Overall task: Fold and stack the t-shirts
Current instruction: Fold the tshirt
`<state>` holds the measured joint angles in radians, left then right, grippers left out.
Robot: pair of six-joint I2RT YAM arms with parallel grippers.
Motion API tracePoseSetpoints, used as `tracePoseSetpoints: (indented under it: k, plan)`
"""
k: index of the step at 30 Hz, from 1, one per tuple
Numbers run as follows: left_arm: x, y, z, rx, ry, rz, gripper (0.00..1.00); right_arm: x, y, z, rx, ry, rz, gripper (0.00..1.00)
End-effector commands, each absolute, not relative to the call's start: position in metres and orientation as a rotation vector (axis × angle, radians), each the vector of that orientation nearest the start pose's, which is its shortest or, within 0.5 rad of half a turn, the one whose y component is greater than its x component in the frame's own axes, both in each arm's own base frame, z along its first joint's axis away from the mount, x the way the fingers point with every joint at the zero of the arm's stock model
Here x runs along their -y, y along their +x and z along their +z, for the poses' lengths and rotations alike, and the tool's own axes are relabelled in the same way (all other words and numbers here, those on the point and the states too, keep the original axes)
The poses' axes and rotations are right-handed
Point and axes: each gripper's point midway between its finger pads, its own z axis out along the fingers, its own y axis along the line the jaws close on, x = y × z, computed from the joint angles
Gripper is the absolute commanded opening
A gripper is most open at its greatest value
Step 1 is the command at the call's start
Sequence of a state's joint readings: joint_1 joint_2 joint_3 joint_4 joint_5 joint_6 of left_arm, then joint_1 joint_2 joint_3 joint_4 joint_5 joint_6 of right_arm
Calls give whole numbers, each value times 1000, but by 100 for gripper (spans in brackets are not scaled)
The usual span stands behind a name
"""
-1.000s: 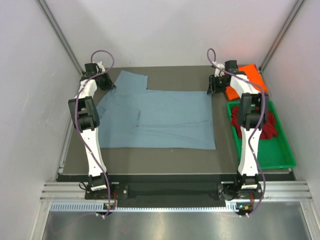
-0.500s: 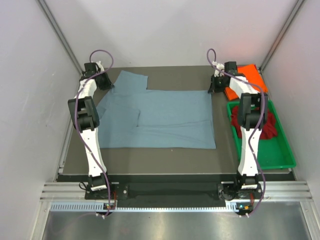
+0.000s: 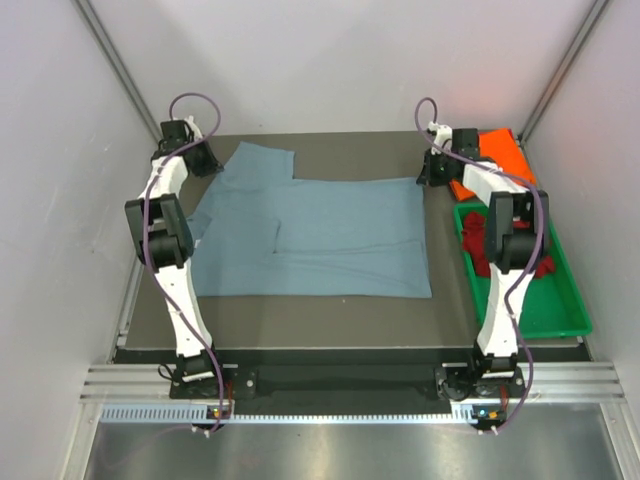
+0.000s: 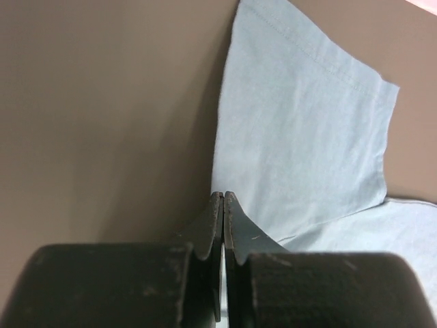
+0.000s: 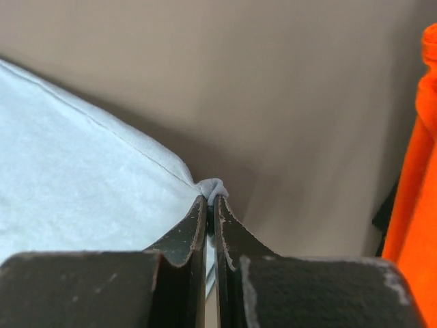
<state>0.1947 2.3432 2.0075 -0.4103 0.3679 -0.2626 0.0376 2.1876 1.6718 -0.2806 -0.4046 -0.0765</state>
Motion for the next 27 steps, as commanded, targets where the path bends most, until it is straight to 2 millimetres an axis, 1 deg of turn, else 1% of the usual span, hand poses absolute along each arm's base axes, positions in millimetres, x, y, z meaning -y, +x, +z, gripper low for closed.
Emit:
tracePoseSetpoints:
  k: [1,2,3,4,5,6,8,9,10,11,12,13,14,15,16,17,18,19,20,21,22,23,25,26,27]
  plan:
    - [-56,600,142,-2171,-322,-378,0,-93,560,121,-2132,-357,425,0]
    - [-57,599,142,-2169,-326,-374,0,-94,559,125,-2120,-363,423,0]
    - [-59,599,147,-2149,-328,-366,0,-95,554,120,-2129,-369,419,0]
    - [-60,593,146,-2149,-344,-371,0,-94,552,119,-2133,-367,415,0]
    - [-60,591,148,-2142,-352,-365,0,-92,550,124,-2119,-369,405,0]
    - [-63,589,149,-2136,-360,-355,0,-91,545,117,-2135,-368,393,0]
    - [-66,584,151,-2131,-376,-330,0,-88,543,125,-2109,-362,377,0]
    - [-67,582,153,-2127,-381,-322,0,-86,538,120,-2120,-351,363,0]
    - [-67,579,156,-2121,-385,-318,0,-86,536,119,-2118,-346,361,0]
    - [-66,577,157,-2118,-386,-315,0,-85,537,127,-2094,-341,354,0]
    - [-67,575,158,-2115,-394,-309,0,-85,533,124,-2100,-332,359,0]
    - [-65,570,159,-2115,-400,-316,0,-85,532,125,-2097,-326,360,0]
    - [-66,569,162,-2106,-401,-311,0,-86,531,130,-2080,-324,363,0]
    - [-66,565,158,-2113,-413,-306,0,-86,528,127,-2087,-308,373,0]
    - [-66,562,165,-2100,-412,-300,0,-87,526,128,-2084,-303,378,0]
    - [-68,560,167,-2091,-416,-289,0,-87,519,125,-2096,-295,383,0]
    - [-70,555,161,-2101,-431,-270,0,-87,520,128,-2078,-285,387,0]
    - [-70,551,170,-2084,-427,-259,0,-88,518,129,-2074,-281,391,0]
    - [-72,548,172,-2077,-429,-249,0,-88,516,132,-2066,-277,390,0]
    - [-71,542,165,-2087,-437,-239,0,-86,511,126,-2082,-265,381,0]
    - [-72,539,172,-2073,-438,-230,0,-85,509,126,-2085,-259,372,0]
    - [-73,533,164,-2087,-451,-220,0,-84,503,124,-2100,-222,380,0]
    - [-74,525,169,-2081,-463,-207,0,-85,498,124,-2100,-210,383,0]
    - [-78,522,167,-2083,-482,-181,0,-85,491,124,-2101,-204,388,0]
    - [-78,516,161,-2095,-491,-170,0,-84,489,122,-2105,-190,381,0]
